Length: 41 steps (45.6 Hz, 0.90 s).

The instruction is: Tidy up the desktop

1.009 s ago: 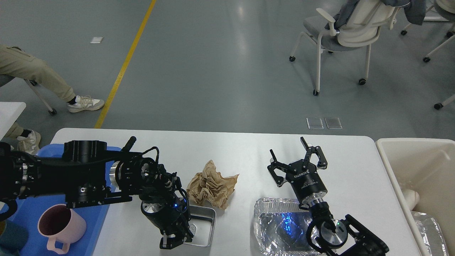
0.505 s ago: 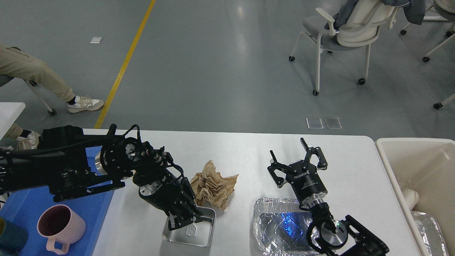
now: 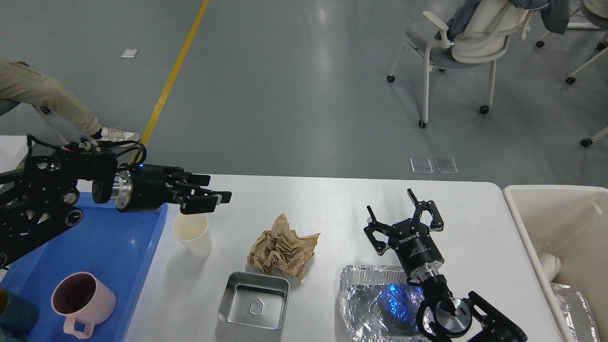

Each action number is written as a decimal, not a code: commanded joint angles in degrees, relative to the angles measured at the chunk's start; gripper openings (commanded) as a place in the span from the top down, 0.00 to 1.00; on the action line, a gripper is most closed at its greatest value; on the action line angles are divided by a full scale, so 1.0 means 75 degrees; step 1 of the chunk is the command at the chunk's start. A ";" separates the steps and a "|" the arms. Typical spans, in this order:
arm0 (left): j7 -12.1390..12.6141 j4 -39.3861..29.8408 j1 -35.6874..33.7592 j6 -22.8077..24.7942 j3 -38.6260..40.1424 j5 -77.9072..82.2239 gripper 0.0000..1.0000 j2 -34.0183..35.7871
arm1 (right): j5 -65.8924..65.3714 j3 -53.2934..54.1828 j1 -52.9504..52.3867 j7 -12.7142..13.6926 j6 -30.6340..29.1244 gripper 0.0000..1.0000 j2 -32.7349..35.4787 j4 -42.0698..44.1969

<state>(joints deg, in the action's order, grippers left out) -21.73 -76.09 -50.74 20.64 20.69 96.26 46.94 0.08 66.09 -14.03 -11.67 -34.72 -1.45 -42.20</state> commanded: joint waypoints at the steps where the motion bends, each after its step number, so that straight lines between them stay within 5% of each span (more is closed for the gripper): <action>1: 0.0247 -0.0003 0.0998 -0.0033 0.1270 -0.0424 0.06 0.0351 | 0.0001 -0.0011 0.0008 -0.0002 0.0000 0.00 0.0029 0.0014; 11: 0.2063 -0.0120 0.2486 0.0002 0.3345 -0.1548 0.03 0.0726 | 0.0001 -0.0011 0.0019 -0.0002 0.0000 0.00 0.0052 0.0119; 26: 0.3822 -0.1233 0.4350 -0.0009 0.5057 -0.3236 0.03 0.2132 | 0.0001 0.0024 0.0043 -0.0002 0.0012 0.00 0.0087 0.0131; 41: 0.3881 -0.1339 0.5042 0.0049 0.5198 -0.4771 0.03 0.2613 | 0.0001 0.0036 0.0031 -0.0002 0.0023 0.00 0.0099 0.0107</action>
<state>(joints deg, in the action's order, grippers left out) 7.20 -86.13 -14.24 20.97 59.64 65.06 66.52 0.10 66.36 -13.78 -11.70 -34.55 -0.78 -41.22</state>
